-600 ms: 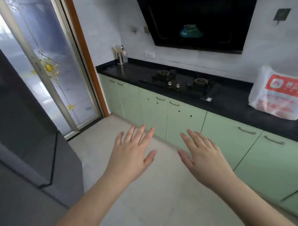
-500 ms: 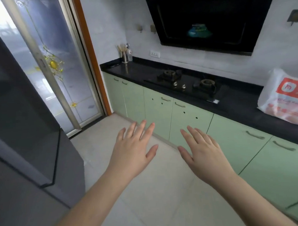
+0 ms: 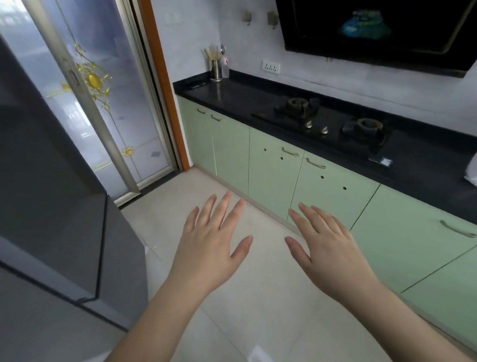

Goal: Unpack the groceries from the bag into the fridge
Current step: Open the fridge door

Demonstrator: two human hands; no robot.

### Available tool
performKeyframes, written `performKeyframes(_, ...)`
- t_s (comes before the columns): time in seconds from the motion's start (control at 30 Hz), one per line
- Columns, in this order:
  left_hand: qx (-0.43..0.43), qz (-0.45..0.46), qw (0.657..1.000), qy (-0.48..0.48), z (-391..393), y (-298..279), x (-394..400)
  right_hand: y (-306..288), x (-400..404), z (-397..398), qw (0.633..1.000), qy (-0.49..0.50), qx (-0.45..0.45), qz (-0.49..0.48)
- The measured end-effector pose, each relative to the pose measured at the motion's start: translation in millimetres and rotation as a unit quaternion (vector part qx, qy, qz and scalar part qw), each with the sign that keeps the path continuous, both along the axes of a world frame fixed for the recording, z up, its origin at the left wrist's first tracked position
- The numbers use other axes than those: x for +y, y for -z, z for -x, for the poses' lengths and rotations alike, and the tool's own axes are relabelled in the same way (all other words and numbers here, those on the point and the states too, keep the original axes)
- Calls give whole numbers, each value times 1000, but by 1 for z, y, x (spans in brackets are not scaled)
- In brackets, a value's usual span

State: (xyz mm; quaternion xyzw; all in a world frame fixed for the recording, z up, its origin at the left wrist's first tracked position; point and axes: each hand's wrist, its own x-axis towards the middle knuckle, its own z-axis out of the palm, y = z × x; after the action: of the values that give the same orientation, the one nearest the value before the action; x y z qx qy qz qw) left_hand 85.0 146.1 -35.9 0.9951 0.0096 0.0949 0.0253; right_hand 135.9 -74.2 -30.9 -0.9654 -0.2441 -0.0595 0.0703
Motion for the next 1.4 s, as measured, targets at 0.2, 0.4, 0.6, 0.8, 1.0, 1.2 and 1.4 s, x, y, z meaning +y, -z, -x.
performKeyframes(0.2, 17, -9, 1000, -5, -41, 12, 14, 21, 16, -51, 1000, -11, 16, 5)
performKeyframes(0.4, 29, 3, 998, -53, -102, 22, 9, 29, 14, -140, 999, -34, 31, -9)
performKeyframes(0.6, 60, -1, 991, -122, -166, 23, 3, 26, 16, -223, 996, -77, 30, -17)
performKeyframes(0.8, 65, -1, 981, -181, -196, 14, 12, 33, 40, -277, 989, -136, 48, -21)
performKeyframes(1.0, 79, 16, 964, -252, -194, 20, 43, 41, 93, -301, 971, -216, 90, -45)
performKeyframes(1.2, 74, 34, 950, -302, -202, 34, 92, 49, 159, -318, 958, -276, 80, -23)
performKeyframes(1.4, 49, 46, 936, -345, -211, 39, 159, 43, 247, -336, 937, -347, 48, 20)
